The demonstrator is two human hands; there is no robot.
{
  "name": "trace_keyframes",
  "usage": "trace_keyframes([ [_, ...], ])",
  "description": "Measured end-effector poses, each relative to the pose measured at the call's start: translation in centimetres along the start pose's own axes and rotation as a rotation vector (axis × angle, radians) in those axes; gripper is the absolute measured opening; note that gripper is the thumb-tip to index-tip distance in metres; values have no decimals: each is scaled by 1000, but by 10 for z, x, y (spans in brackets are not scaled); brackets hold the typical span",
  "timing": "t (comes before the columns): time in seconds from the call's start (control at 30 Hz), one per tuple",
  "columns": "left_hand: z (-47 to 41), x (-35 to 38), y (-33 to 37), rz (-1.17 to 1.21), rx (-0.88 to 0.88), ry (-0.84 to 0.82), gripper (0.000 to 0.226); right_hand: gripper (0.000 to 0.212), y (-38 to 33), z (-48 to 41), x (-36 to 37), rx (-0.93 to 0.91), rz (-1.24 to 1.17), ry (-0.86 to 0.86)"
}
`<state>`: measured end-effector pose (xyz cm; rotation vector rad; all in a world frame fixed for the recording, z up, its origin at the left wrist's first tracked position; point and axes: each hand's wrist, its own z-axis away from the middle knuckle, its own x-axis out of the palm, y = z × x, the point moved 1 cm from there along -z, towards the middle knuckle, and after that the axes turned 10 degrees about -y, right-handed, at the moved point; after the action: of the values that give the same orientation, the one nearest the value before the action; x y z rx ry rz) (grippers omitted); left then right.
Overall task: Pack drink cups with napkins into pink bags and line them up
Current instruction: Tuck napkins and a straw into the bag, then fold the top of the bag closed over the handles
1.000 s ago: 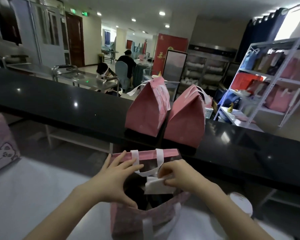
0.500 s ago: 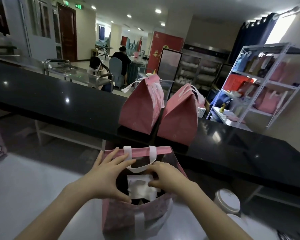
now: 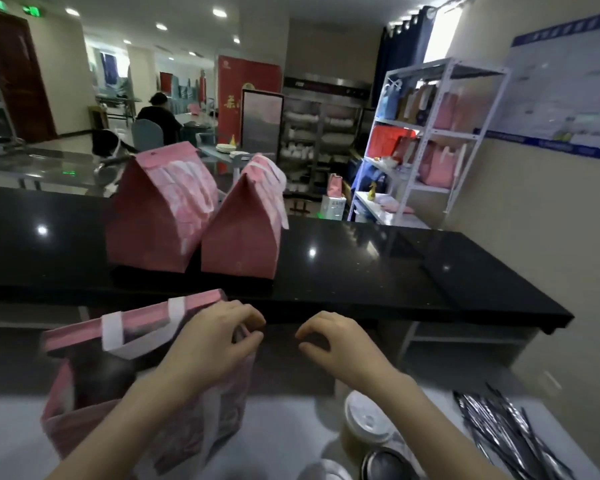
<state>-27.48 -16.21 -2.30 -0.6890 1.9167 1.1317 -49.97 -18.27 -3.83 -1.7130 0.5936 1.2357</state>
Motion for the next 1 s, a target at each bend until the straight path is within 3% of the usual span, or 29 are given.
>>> trace_keyframes([
  [0.3,-101,154,128,95,171,-312,11,22,171,123,-26,517,-90,-159],
  [0.5,-133,274,196,31,237,-556,16,28,274,208,-6,834,-115,-101],
  [0.6,-139,327,217,21,246,-658,20,44,307,238,7,947,-84,-88],
  [0.8,-146,406,239,-93,316,-727,31,50,336,263,36,993,16,-86],
  [1.0,-152,441,244,-215,341,-733,34,31,346,268,49,982,29,-3],
])
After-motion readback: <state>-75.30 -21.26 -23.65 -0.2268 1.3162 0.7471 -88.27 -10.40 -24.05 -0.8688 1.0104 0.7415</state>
